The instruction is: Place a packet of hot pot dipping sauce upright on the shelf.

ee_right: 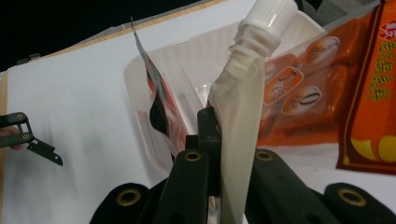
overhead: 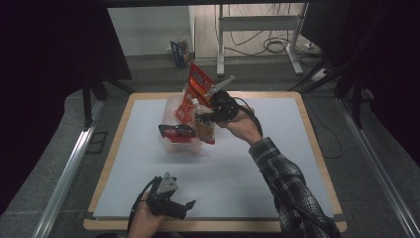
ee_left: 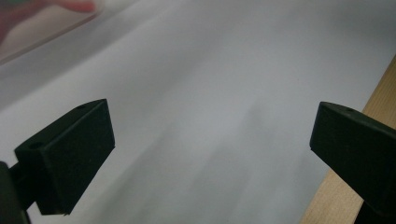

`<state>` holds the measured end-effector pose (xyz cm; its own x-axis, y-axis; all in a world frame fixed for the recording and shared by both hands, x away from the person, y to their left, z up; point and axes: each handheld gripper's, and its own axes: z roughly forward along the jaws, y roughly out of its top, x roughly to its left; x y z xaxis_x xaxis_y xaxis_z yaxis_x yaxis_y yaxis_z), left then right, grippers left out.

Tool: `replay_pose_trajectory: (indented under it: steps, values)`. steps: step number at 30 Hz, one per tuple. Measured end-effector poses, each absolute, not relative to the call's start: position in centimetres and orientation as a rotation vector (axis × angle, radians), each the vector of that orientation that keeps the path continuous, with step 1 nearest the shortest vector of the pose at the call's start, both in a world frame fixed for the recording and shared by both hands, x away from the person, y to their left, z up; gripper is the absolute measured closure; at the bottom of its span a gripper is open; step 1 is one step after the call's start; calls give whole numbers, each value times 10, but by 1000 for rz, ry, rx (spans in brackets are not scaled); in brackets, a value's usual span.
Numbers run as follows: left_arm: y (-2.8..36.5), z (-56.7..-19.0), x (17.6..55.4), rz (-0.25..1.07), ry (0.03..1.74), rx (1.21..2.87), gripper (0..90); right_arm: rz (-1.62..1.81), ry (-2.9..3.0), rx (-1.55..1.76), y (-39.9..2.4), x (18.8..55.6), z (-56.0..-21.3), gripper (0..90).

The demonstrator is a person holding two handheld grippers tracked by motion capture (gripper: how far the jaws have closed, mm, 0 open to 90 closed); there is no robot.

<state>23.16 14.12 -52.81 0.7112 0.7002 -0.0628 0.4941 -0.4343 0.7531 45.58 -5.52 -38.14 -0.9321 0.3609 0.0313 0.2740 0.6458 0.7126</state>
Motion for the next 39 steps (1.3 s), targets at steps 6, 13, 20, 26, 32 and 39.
replay_pose_trajectory:
  steps: [6,13,20,26,32,39]
  values:
    - [141,-528,231,333,904,2126,0,1176,2746,536,-43,458,-384,882]
    - [141,-528,232,334,903,2126,0,1182,2743,528,-30,461,-386,882]
    - [141,-528,231,335,903,2128,0,1204,2742,519,-17,461,-390,883]
    - [142,-528,231,334,902,2129,0,1216,2744,506,-7,461,-393,883]
    - [141,-528,231,334,901,2128,0,1221,2748,507,-2,462,-398,883]
    - [141,-528,231,334,900,2129,0,1223,2753,514,1,463,-403,882]
